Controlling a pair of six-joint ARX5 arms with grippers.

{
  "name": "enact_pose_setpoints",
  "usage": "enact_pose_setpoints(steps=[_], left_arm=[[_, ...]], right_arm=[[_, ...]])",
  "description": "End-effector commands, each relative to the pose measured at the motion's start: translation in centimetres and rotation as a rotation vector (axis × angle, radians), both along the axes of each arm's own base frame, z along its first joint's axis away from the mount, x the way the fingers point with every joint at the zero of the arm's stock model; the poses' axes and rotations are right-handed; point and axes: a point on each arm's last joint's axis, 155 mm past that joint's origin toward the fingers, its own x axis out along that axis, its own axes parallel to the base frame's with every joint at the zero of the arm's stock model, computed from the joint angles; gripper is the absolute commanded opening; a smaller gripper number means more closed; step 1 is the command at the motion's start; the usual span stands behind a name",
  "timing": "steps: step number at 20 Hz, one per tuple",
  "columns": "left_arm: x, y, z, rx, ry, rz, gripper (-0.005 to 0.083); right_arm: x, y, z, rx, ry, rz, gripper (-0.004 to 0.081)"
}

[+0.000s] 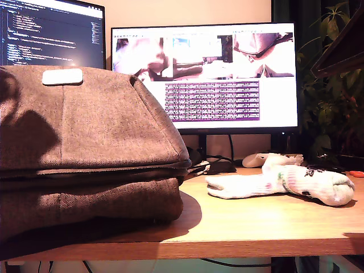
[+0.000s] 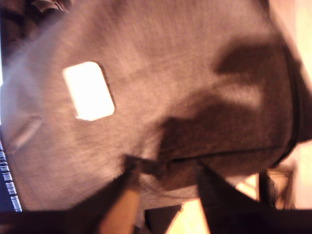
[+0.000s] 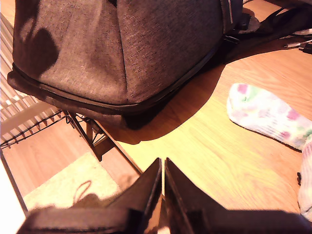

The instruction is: Pack the pair of socks inside the grey Google backpack

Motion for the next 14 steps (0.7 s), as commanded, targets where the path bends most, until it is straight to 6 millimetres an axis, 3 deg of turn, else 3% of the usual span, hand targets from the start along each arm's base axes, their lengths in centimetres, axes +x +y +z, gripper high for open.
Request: enact_pose_setpoints(steps=[1,3,5,9,12,14], left_arm=[[-0.2,0.0,-1.0,0.023,0.034,-0.01,0.0614],[-0.1,0.1,-1.2,0.04,0.035,-0.019,0.0694],[0.4,-0.2,-1.2,0.057,0.024,-0.049,0.0718],[1.7,-0.5,-2.1,0.093,0.032,-0.08,0.0711],[3.1,0.6,-3.2,0.151,0.053,-0.031,0.0704],[3.8,1.2,-3.4,0.179,0.046,-0.001,0.0613]], right_arm=[[-0.1,0.1,0.5,0.006,-0.011,0.008,-0.0012],[-0.1,0.1,0.5,0.006,-0.011,0.008,-0.0012],[-0.2,0.1,0.7,0.005,-0.01,0.008,-0.0012],[-0.2,0.1,0.8,0.006,-0.009,0.008,-0.0012],[-0.2,0.1,0.7,0.005,-0.007,0.008,-0.0012],[-0.3,0.0,0.9,0.008,-0.014,0.008,-0.0012]])
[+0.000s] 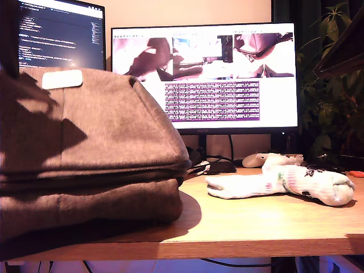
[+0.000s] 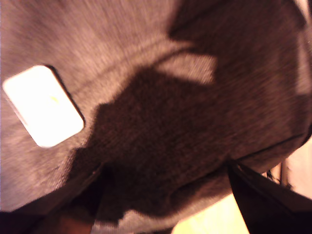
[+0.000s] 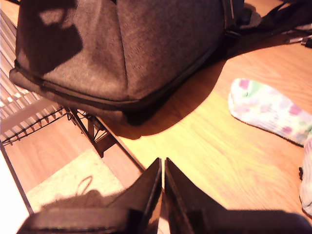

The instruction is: Pack the pair of socks inside the grey Google backpack

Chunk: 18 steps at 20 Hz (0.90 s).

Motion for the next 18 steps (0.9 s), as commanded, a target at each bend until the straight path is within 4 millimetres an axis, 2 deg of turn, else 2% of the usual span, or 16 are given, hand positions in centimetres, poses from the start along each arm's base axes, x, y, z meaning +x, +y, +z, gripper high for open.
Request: enact_pose_setpoints(steps=[1,3,4,5,13,15,18], left_arm=[[0.4,0.9,-0.7,0.028,0.007,0.035,0.0505],[0.3,1.2,-0.9,0.046,0.015,0.041,0.0198],[0.2,1.3,-0.9,0.052,0.019,0.041,0.0077],[0.1,1.2,-1.0,0.054,0.025,0.036,-0.0003],[-0.2,0.2,-0.2,0.045,-0.011,0.039,-0.0024],[-0.3,-0.3,0.7,0.009,-0.04,0.051,-0.0024],[0.2,-1.0,3.2,-0.053,-0.119,0.054,-0.0024]], right_arm=[[-0.1,0.2,1.3,0.018,-0.037,0.008,-0.0012],[-0.2,0.1,1.7,0.024,-0.05,0.008,-0.0012],[-0.3,0.1,1.8,0.026,-0.055,0.008,-0.0012],[-0.3,0.0,1.9,0.028,-0.059,0.007,-0.0012],[-0.5,0.0,1.5,0.025,-0.036,0.004,-0.0012],[-0.6,0.0,1.5,0.039,-0.021,-0.002,-0.0012],[-1.1,0.6,1.5,0.048,-0.009,0.032,0.0007]])
